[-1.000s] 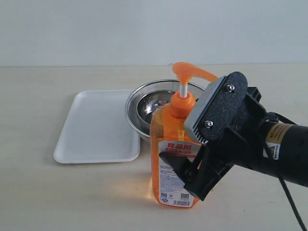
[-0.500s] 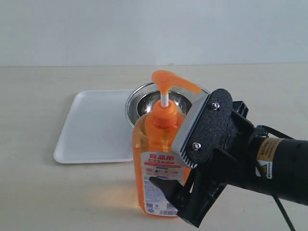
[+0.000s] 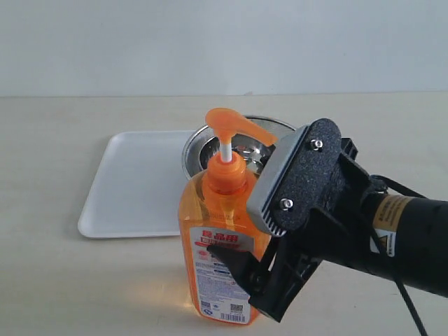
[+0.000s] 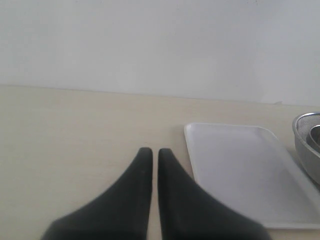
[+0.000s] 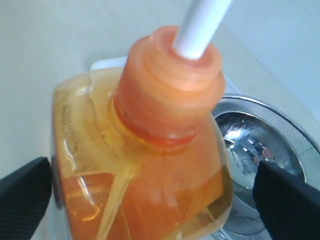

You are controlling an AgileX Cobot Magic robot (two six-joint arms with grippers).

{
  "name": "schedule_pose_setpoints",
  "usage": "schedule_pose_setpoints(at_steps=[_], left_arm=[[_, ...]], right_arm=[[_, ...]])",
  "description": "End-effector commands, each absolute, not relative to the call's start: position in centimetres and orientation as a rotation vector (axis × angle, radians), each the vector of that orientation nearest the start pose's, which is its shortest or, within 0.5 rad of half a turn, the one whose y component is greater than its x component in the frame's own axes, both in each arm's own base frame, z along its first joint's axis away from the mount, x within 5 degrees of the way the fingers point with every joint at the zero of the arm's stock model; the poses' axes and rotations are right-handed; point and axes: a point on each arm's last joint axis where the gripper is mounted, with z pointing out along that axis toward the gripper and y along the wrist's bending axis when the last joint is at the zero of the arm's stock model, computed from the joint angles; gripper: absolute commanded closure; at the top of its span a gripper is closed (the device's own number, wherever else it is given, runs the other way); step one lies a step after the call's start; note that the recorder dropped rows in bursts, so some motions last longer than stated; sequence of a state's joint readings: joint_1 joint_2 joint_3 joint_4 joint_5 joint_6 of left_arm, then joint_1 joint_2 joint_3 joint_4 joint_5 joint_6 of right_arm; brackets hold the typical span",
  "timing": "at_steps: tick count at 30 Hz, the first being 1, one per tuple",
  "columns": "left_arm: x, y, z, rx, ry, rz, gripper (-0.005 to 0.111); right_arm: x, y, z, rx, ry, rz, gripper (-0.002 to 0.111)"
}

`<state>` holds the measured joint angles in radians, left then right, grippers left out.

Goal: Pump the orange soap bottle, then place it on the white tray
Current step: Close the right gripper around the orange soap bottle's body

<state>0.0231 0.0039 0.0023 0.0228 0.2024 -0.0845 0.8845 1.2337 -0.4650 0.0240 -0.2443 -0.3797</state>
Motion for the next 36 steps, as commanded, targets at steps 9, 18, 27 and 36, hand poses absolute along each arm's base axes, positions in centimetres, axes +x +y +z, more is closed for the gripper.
schedule_pose_setpoints(at_steps=[9, 18, 27, 36], left_arm=[[5.60, 0.13, 19.62, -0.071, 1.669, -0.032, 0.102], [5.60, 0.13, 19.62, -0.071, 1.669, -0.032, 0.102], [5.60, 0.13, 19.62, -0.071, 1.669, -0.032, 0.102], [5.60, 0.13, 19.62, -0.071, 1.669, -0.032, 0.102]], right_arm=[[14.91, 18.87, 22.10, -1.126, 1.661, 0.450, 0.004], [14.92, 18.85, 22.09, -1.007, 1.752, 0.541, 0.004], [14.92, 18.87, 22.13, -1.005, 1.748, 0.543, 0.004], [14.92, 18.87, 22.13, -0.968, 1.775, 0.572, 0.004]])
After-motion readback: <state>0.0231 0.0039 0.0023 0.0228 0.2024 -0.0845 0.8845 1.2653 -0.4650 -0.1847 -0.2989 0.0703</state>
